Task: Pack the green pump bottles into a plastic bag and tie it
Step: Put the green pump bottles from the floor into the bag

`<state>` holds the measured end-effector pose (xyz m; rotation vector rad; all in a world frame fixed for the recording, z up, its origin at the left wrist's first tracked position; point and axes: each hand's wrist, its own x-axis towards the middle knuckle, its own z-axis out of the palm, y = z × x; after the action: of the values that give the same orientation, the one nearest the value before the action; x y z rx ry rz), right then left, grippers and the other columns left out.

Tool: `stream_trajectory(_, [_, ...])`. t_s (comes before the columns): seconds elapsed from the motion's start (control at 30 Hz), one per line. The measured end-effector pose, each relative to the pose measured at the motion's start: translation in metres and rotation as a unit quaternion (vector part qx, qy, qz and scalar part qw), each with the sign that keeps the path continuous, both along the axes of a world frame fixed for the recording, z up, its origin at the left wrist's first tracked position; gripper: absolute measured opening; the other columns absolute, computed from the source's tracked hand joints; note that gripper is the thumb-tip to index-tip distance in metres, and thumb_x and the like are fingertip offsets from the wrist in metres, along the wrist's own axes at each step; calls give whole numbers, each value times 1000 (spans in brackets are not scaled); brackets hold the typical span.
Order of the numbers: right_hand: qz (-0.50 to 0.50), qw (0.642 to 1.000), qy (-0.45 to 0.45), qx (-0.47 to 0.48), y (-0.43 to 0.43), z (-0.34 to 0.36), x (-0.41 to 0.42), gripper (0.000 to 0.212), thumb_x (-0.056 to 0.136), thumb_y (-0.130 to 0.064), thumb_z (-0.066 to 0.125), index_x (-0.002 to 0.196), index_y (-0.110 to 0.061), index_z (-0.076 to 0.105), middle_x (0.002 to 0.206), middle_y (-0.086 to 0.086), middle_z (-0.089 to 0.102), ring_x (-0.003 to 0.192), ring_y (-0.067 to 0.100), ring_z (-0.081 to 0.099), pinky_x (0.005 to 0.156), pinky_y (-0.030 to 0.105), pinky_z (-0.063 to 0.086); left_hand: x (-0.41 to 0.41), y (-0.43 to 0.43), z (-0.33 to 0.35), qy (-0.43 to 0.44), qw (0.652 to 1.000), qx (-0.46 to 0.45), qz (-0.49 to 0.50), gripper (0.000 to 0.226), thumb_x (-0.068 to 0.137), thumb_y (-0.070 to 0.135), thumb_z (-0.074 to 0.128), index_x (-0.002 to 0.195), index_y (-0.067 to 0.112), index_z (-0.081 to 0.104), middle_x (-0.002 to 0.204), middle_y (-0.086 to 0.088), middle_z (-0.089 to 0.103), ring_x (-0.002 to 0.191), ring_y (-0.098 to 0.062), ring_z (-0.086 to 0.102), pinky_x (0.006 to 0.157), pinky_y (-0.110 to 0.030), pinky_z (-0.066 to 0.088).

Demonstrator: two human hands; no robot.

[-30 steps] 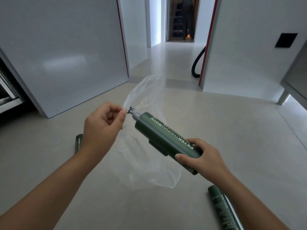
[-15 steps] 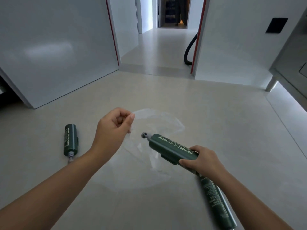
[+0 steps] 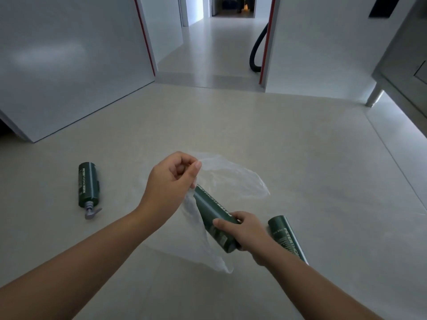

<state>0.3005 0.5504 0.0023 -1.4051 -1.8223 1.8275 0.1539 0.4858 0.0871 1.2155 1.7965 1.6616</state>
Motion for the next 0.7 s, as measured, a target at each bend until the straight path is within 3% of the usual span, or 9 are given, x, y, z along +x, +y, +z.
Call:
stream_trajectory(0.1, [5, 999, 45, -22, -6, -3, -15, 26, 73, -34, 72, 92, -18, 63, 75, 2, 61, 58, 13, 54, 49, 24, 43, -2, -7, -2, 0, 1000, -1, -11, 13, 87, 10, 57, 75, 10, 59, 49, 4, 54, 46, -7, 48, 48, -14, 40])
stream_trajectory(0.27, [-8, 997, 78, -14, -15, -13, -45, 40, 71, -33, 71, 106, -18, 60, 91, 6, 68, 73, 19, 65, 63, 29, 52, -6, -16, 2, 2, 1000, 9, -3, 11, 86, 10, 57, 76, 10, 59, 50, 4, 56, 47, -6, 49, 49, -15, 44])
stream_trajectory(0.4, [-26, 996, 88, 2, -23, -28, -66, 48, 58, -39, 65, 99, -15, 63, 82, 6, 67, 65, 18, 62, 55, 25, 47, -8, -21, 2, -6, 1000, 8, -4, 13, 86, 8, 56, 74, 10, 58, 50, 2, 53, 46, -7, 47, 49, -14, 41])
stream_trajectory(0.63, [-62, 995, 77, 28, -25, -39, -77, 39, 73, -27, 68, 108, -13, 60, 93, 5, 68, 76, 17, 63, 62, 25, 48, -11, -22, -4, -5, 1000, -18, 18, 12, 87, 9, 56, 75, 10, 59, 49, 3, 53, 46, -6, 47, 47, -15, 41])
stream_trajectory(0.7, [-57, 994, 91, 29, -25, -37, -76, 43, 78, -18, 66, 119, -12, 55, 106, 2, 64, 91, 15, 61, 73, 22, 47, -11, -22, -5, -1, 999, -25, 26, 13, 87, 9, 56, 74, 12, 59, 47, 4, 53, 45, -5, 47, 47, -14, 42])
